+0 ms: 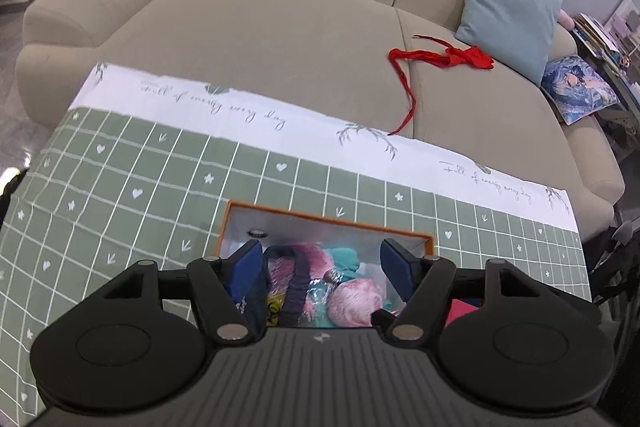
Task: Organize soft objects
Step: 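Move both tools back to the mat and grasp the coral ball with the right tool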
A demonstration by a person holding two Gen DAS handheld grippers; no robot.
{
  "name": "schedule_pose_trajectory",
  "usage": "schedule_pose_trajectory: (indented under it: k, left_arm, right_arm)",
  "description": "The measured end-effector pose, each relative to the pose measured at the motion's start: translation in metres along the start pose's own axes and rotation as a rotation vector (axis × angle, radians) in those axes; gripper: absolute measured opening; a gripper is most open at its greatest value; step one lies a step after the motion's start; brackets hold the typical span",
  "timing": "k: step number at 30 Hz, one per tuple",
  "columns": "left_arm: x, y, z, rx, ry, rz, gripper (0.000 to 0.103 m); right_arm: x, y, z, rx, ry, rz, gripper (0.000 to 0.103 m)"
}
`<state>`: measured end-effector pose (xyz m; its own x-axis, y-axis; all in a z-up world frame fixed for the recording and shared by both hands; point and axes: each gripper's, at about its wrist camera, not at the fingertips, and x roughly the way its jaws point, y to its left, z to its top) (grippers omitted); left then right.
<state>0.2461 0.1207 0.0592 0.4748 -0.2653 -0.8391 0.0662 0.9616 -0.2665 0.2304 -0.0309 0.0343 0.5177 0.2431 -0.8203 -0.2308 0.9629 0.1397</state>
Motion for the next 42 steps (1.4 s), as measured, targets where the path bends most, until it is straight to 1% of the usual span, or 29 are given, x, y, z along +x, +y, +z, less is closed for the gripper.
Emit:
schedule_pose_trajectory:
  k: [2,4,8,12,15,17,19,21,24,27,30,33,35,37,42]
  left_arm:
    - [-0.003,-0.011,0.005,0.008,-0.012,0.001,0.078]
    - [-0.009,-0.023,0.010,0.019,-0.031,-0.026,0.078]
    - [-0.014,-0.052,0.021,0.029,-0.059,-0.053,0.078]
    - [-0.004,-0.090,0.020,0.074,-0.047,-0.067,0.078]
    - [0.005,-0.120,0.011,0.116,-0.035,-0.096,0.078]
    - [0.013,-0.142,0.001,0.150,-0.034,-0.110,0.078]
    - [0.023,-0.166,-0.011,0.216,-0.001,-0.143,0.078]
    - [0.034,-0.188,-0.025,0.280,0.029,-0.156,0.078]
    - [0.050,-0.218,-0.048,0.351,0.072,-0.174,0.078]
    - [0.061,-0.243,-0.067,0.398,0.113,-0.198,0.078]
    - [0.071,-0.258,-0.081,0.413,0.143,-0.224,0.078]
    - [0.080,-0.265,-0.091,0.423,0.186,-0.238,0.078]
    - [0.086,-0.268,-0.096,0.433,0.201,-0.238,0.077]
    - [0.090,-0.269,-0.098,0.446,0.209,-0.237,0.077]
    - [0.091,-0.271,-0.099,0.477,0.217,-0.232,0.077]
  right_arm:
    - [-0.011,-0.011,0.000,0.010,-0.024,-0.005,0.071]
    - [-0.020,-0.025,-0.001,0.033,-0.042,-0.009,0.071]
    - [-0.039,-0.064,-0.008,0.093,-0.075,-0.034,0.071]
    - [-0.054,-0.113,-0.022,0.173,-0.064,-0.048,0.071]
    - [-0.064,-0.154,-0.037,0.211,-0.070,-0.113,0.071]
    - [-0.068,-0.183,-0.049,0.262,-0.061,-0.139,0.072]
    - [-0.067,-0.211,-0.066,0.307,-0.045,-0.190,0.072]
    - [-0.061,-0.236,-0.086,0.335,-0.012,-0.245,0.072]
    - [-0.051,-0.265,-0.115,0.393,0.026,-0.273,0.072]
    - [-0.041,-0.284,-0.141,0.440,0.070,-0.288,0.072]
    - [-0.030,-0.290,-0.156,0.454,0.105,-0.302,0.072]
    - [-0.022,-0.292,-0.161,0.454,0.107,-0.295,0.072]
    - [-0.017,-0.291,-0.161,0.445,0.098,-0.303,0.072]
    - [-0.009,-0.293,-0.161,0.464,0.094,-0.299,0.072]
    - [0.000,-0.302,-0.168,0.498,0.070,-0.300,0.064]
